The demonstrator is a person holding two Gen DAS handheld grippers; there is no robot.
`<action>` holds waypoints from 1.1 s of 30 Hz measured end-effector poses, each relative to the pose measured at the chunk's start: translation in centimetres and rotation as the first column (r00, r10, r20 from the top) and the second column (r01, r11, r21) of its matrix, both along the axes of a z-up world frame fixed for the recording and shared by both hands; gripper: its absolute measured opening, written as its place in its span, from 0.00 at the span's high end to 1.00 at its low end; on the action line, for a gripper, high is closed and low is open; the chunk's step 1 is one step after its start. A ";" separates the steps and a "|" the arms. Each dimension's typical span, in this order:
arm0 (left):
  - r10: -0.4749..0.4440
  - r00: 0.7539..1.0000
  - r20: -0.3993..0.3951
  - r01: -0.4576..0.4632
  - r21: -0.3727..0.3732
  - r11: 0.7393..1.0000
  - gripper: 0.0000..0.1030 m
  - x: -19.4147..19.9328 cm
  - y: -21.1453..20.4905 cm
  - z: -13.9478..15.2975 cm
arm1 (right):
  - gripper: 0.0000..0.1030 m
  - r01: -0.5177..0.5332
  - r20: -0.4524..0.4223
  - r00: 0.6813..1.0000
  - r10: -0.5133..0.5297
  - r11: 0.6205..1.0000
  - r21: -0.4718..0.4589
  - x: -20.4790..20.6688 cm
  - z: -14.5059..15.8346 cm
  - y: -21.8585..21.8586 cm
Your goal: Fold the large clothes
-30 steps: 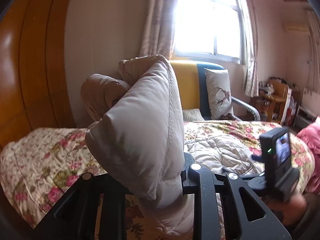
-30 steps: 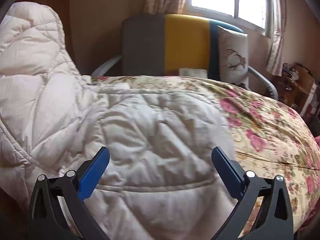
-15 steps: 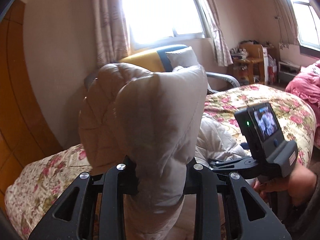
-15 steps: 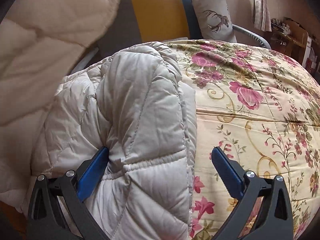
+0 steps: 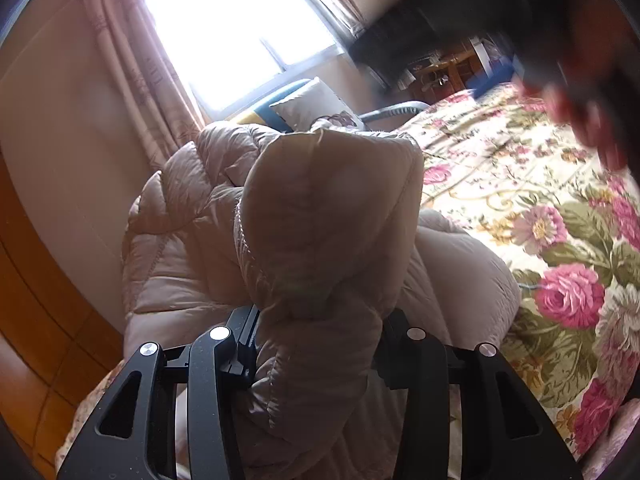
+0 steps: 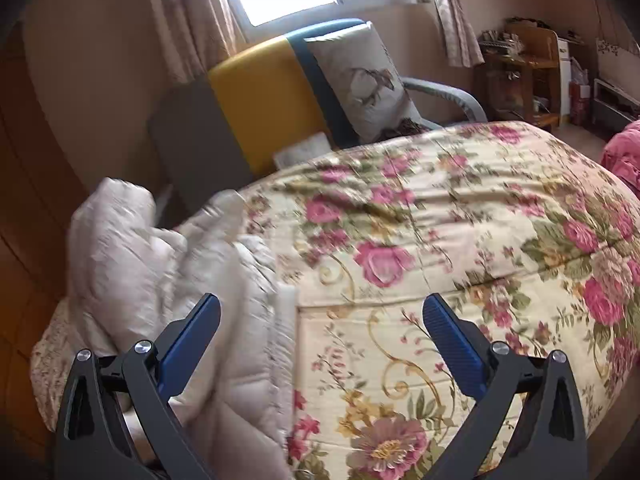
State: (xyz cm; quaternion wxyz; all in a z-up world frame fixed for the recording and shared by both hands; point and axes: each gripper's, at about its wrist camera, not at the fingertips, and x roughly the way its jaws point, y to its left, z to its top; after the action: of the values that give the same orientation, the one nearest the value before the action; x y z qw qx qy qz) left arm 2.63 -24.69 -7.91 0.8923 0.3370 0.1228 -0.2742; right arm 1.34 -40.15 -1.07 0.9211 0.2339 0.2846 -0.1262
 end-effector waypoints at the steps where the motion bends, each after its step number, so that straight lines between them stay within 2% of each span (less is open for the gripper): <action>1: -0.005 1.000 0.016 0.005 0.011 1.000 0.59 -0.2 0.0 -0.4 | 0.02 -0.047 0.030 0.998 0.047 0.999 -0.001 0.2 1.2 0.5; 3: -0.014 1.000 0.021 0.014 0.020 1.000 0.53 -0.4 0.1 -0.6 | 0.02 -0.178 0.068 0.982 0.177 0.984 -0.005 1.6 3.3 2.0; 5: -0.013 1.000 0.016 0.012 0.011 1.000 0.53 -0.7 0.7 -0.6 | 0.02 -0.275 0.071 0.959 0.275 0.961 -0.004 3.5 4.4 3.8; 9: -0.029 0.999 -0.016 0.028 -0.010 1.000 0.53 -0.6 1.8 0.2 | 0.19 -0.379 -0.010 0.925 0.380 0.925 0.016 7.9 4.2 7.0; 11: -0.047 0.998 -0.035 0.046 -0.028 0.999 0.52 -0.7 2.5 0.8 | 0.34 -0.406 -0.064 0.911 0.407 0.913 0.027 9.5 3.1 8.3; 12: -0.064 0.997 -0.047 0.062 -0.037 0.997 0.47 -0.5 2.9 1.2 | 0.58 -0.414 -0.091 0.905 0.415 0.910 0.029 10.2 2.6 8.8; 13: -0.087 0.994 -0.067 0.084 -0.048 0.995 0.44 -0.5 3.5 1.7 | 0.68 -0.428 -0.097 0.898 0.429 0.903 0.032 10.6 2.0 9.0; 16: -0.163 0.973 -0.165 0.138 -0.152 0.979 0.43 -0.3 7.1 4.1 | 0.81 -0.443 -0.062 0.894 0.445 0.896 0.032 10.2 1.7 9.3; 18: -0.220 0.940 -0.261 0.140 -0.294 0.946 0.41 0.6 10.7 6.2 | 0.85 -0.440 -0.040 0.897 0.441 0.897 0.035 9.4 1.6 9.1; 19: -0.241 0.927 -0.289 0.126 -0.364 0.923 0.37 1.2 12.4 7.1 | 0.87 -0.439 -0.025 0.898 0.440 0.898 0.040 8.9 1.8 9.0; 20: -0.245 0.924 -0.294 0.095 -0.445 0.891 0.32 2.0 14.5 8.3 | 0.88 -0.443 -0.001 0.896 0.443 0.896 0.038 8.3 2.4 9.0; 22: -0.168 0.956 -0.241 0.011 -0.541 0.841 0.32 3.6 17.8 10.3 | 0.90 -0.455 0.044 0.889 0.455 0.891 -0.016 6.8 3.9 9.5; 25: -0.057 0.984 -0.171 -0.060 -0.610 0.790 0.30 6.3 20.5 11.8 | 0.90 -0.445 0.080 0.887 0.455 0.888 -0.116 4.0 5.4 10.4; 26: 0.009 0.986 -0.166 -0.108 -0.600 0.792 0.27 7.9 20.7 11.9 | 0.90 -0.433 0.091 0.892 0.444 0.894 -0.117 3.3 5.5 10.2; 28: 0.101 0.974 -0.204 -0.200 -0.554 0.808 0.27 10.9 20.7 11.4 | 0.90 -0.403 0.116 0.904 0.411 0.911 -0.090 2.0 5.1 9.3; 30: 0.125 0.957 -0.260 -0.246 -0.512 0.823 0.27 13.2 19.9 10.5 | 0.90 -0.352 0.112 0.927 0.357 0.934 -0.067 1.1 4.0 8.1; 33: 0.094 0.946 -0.309 -0.234 -0.455 0.859 0.27 15.1 16.8 9.4 | 0.90 -0.285 0.086 0.956 0.282 0.958 0.026 0.2 1.1 5.6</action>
State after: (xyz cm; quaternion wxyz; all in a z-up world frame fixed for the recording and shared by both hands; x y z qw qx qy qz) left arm 17.76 -7.89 1.47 0.9422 0.0488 0.2019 -0.2627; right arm 1.49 -34.51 0.00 0.9358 0.2131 0.2799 0.0222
